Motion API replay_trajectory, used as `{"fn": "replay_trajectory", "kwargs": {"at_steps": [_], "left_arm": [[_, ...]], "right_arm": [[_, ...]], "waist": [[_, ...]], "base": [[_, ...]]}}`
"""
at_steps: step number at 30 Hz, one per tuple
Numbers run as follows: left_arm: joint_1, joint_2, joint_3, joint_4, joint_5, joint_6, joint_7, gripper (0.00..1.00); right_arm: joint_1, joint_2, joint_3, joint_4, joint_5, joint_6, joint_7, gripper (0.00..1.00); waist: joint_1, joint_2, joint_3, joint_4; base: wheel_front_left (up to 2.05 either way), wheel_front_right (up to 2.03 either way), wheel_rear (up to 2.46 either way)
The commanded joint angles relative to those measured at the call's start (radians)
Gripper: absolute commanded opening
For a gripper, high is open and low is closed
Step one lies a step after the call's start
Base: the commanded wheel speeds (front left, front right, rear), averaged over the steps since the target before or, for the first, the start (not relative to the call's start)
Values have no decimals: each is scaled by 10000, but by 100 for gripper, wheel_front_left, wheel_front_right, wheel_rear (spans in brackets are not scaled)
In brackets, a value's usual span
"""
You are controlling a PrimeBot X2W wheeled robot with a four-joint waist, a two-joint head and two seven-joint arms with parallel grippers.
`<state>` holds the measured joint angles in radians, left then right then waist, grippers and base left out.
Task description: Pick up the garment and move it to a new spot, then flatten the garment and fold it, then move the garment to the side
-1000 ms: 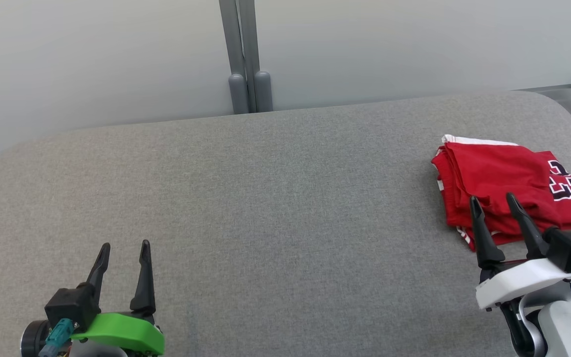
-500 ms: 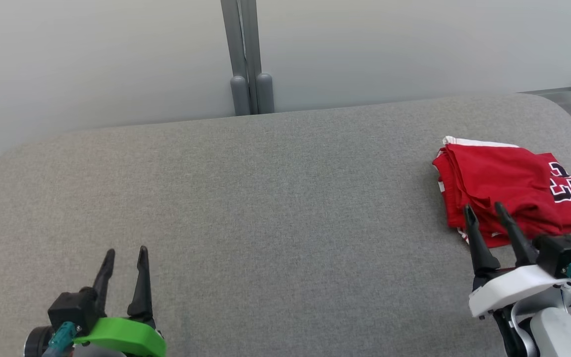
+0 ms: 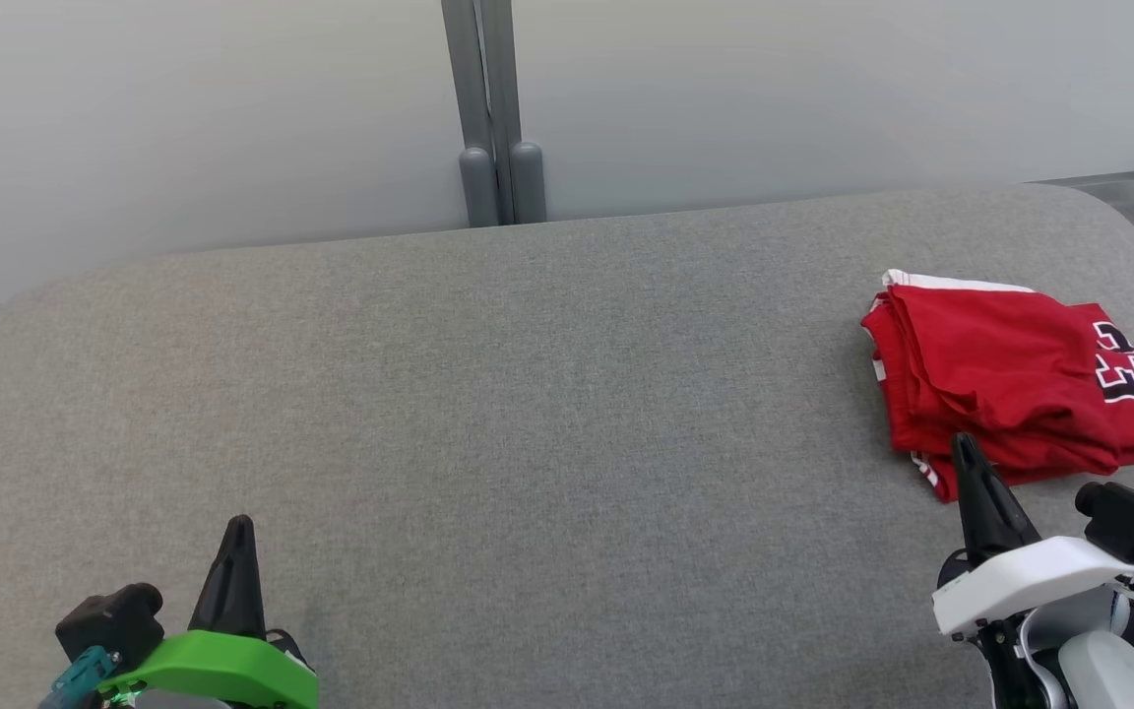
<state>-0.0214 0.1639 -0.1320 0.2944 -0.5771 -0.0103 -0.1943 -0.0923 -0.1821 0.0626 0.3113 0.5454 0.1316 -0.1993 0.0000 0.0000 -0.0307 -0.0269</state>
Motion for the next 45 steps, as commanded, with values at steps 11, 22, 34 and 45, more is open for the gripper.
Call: {"fn": "replay_trajectory", "kwargs": {"at_steps": [11, 22, 34, 45], "left_arm": [[-370, -163, 469, -255, -1792, -245, 508, 0], [-474, -318, 786, -301, -3140, -399, 908, 0], [-565, -462, 1101, -341, -4465, -554, 1314, 0], [-643, -599, 1363, -374, -5570, -682, 1651, 0]], "right_arm": [[-208, 159, -354, -284, 1839, -3, 516, 0], [-214, 334, -579, -355, 3228, -4, 930, 0], [-222, 519, -801, -424, 4591, -6, 1336, 0], [-228, 664, -995, -480, 5740, -6, 1680, 0]], "waist": [[0, 0, 34, 27], [0, 0, 67, 53], [0, 0, 102, 81], [0, 0, 136, 108]], "base": [[0, 0, 0], [0, 0, 0], [0, 0, 0], [0, 0, 0]]}}
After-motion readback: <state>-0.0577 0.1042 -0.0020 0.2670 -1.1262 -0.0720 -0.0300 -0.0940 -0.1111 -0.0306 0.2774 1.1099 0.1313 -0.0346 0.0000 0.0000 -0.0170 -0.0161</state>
